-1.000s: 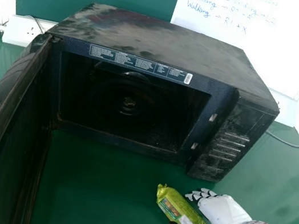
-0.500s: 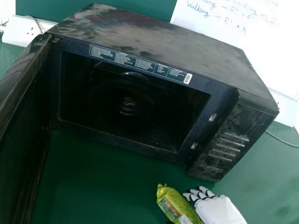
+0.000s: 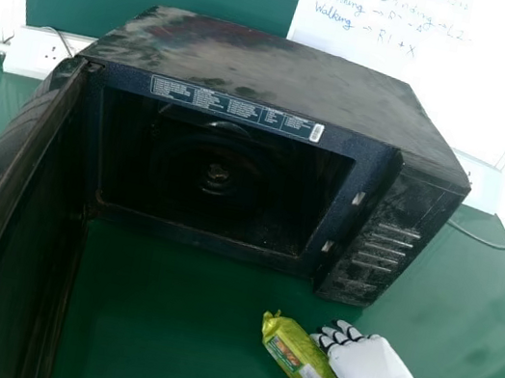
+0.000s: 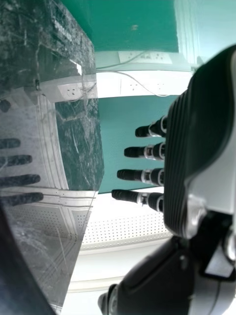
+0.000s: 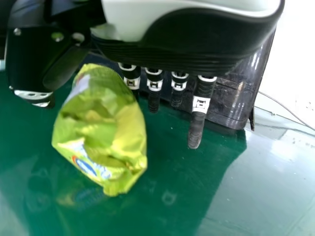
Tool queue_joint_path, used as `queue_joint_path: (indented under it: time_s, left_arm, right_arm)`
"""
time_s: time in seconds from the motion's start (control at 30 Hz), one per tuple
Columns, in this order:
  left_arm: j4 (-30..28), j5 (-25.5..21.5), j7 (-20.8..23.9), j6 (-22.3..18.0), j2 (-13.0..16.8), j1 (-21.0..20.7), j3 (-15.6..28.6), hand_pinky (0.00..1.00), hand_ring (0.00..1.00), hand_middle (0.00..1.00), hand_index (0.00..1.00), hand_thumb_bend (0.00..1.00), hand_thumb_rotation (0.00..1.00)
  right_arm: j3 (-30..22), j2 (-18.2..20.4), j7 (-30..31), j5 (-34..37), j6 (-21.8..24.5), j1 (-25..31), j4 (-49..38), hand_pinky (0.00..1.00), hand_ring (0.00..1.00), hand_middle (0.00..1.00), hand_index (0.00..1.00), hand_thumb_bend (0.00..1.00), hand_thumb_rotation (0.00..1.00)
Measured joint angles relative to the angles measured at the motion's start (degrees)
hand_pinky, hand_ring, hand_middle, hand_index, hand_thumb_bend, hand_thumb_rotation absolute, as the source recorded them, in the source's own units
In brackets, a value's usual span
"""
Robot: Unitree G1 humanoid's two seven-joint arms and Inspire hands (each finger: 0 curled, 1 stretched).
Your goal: Put biscuit inside oven
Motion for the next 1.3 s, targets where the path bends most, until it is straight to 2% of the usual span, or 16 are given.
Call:
queue_joint_path:
  time_s: [0.27, 0.4, 0.43, 0.5, 0.53, 0.6, 0.63, 0.73, 0.9, 1.0, 1.07, 1.17, 1.3]
  left_arm:
    - [-0.12, -0.04, -0.14, -0.42, 0.04, 0.15, -0.29, 0.94, 0.88, 0.92, 0.84, 1.0, 0.8]
    - [-0.35, -0.17, -0.35, -0.45, 0.11, 0.76, -0.39, 0.92, 0.87, 0.91, 0.84, 1.0, 0.79]
    - [-0.48, -0.43, -0.58, -0.43, 0.26, 0.93, -0.41, 0.9, 0.87, 0.91, 0.84, 1.0, 0.79]
    - [-1.23, -1.63, -0.95, 0.22, 0.82, 1.61, -0.59, 0.9, 0.86, 0.9, 0.83, 1.0, 0.8]
    - [-1.88, -2.5, -0.94, 0.99, 1.04, 2.02, -0.87, 0.9, 0.86, 0.9, 0.83, 1.0, 0.8]
    - [-3.03, -3.67, -0.74, 2.36, 1.14, 2.82, -1.66, 0.92, 0.86, 0.9, 0.83, 1.0, 0.82]
    - [-3.59, -3.81, -0.76, 2.71, 1.13, 3.2, -1.9, 0.92, 0.86, 0.9, 0.83, 1.0, 0.81]
    - [-4.79, -4.72, -0.78, 2.78, 0.83, 3.81, -2.43, 0.91, 0.85, 0.89, 0.82, 1.0, 0.81]
    - [-4.31, -4.76, -1.75, 0.67, 0.25, 2.86, -2.58, 0.94, 0.86, 0.9, 0.81, 1.0, 0.83]
    - [-4.15, -4.42, -1.7, -0.1, -0.35, 2.27, -2.58, 0.94, 0.86, 0.9, 0.81, 1.0, 0.82]
    - [-4.23, -4.33, -1.09, -0.07, -0.97, 2.28, -2.63, 0.92, 0.85, 0.89, 0.81, 1.0, 0.82]
    - [-4.56, -4.32, 0.02, 0.67, -1.29, 2.34, -3.15, 0.89, 0.84, 0.88, 0.81, 1.0, 0.82]
    - [-5.13, -3.96, 1.12, 1.24, -1.74, 2.38, -3.99, 0.87, 0.83, 0.88, 0.8, 1.0, 0.82]
  right_arm:
    - [-0.03, -0.52, 0.92, 0.51, -0.56, -0.01, -0.01, 0.56, 0.87, 0.96, 0.91, 0.8, 0.9]
    - [-0.08, -0.53, 0.95, 0.64, -0.7, 0.02, 0.01, 0.57, 0.85, 0.95, 0.91, 0.78, 0.64]
    - [-0.09, -0.51, 0.72, 0.63, -0.78, 0.07, 0.05, 0.54, 0.84, 0.94, 0.9, 0.79, 0.52]
    - [-0.09, -0.35, -0.66, 0.57, -1.18, 0.27, 0.21, 0.49, 0.8, 0.9, 0.85, 0.8, 0.32]
    - [-0.09, -0.3, -1.18, 0.53, -1.4, 0.32, 0.27, 0.47, 0.79, 0.89, 0.83, 0.8, 0.26]
    - [-0.12, -0.04, -2.06, 0.52, -1.48, 0.45, 0.32, 0.44, 0.75, 0.86, 0.78, 0.76, 0.08]
    - [-0.13, 0.22, -2.54, 0.45, -1.46, 0.51, 0.32, 0.39, 0.67, 0.8, 0.71, 0.75, 0.03]
    - [-0.28, 1.23, -4.24, 0.22, -1.34, 0.71, 0.32, 0.33, 0.54, 0.71, 0.63, 0.72, 0.0]
    - [-0.29, 2.57, -7.35, -1.39, -1.37, 1.41, 0.53, 0.24, 0.27, 0.43, 0.48, 0.64, 0.0]
    - [-0.29, 2.93, -8.76, -3.08, -1.37, 2.0, 0.56, 0.21, 0.18, 0.31, 0.42, 0.6, 0.0]
    - [-0.27, 3.23, -9.92, -4.44, -1.34, 2.1, 0.6, 0.16, 0.11, 0.22, 0.38, 0.54, 0.0]
    - [0.06, 4.02, -11.17, -5.78, -1.27, 2.11, 0.83, 0.12, 0.07, 0.16, 0.47, 0.5, 0.03]
    - [0.42, 4.42, -12.21, -6.48, -1.28, 2.01, 1.27, 0.11, 0.04, 0.12, 0.48, 0.5, 0.03]
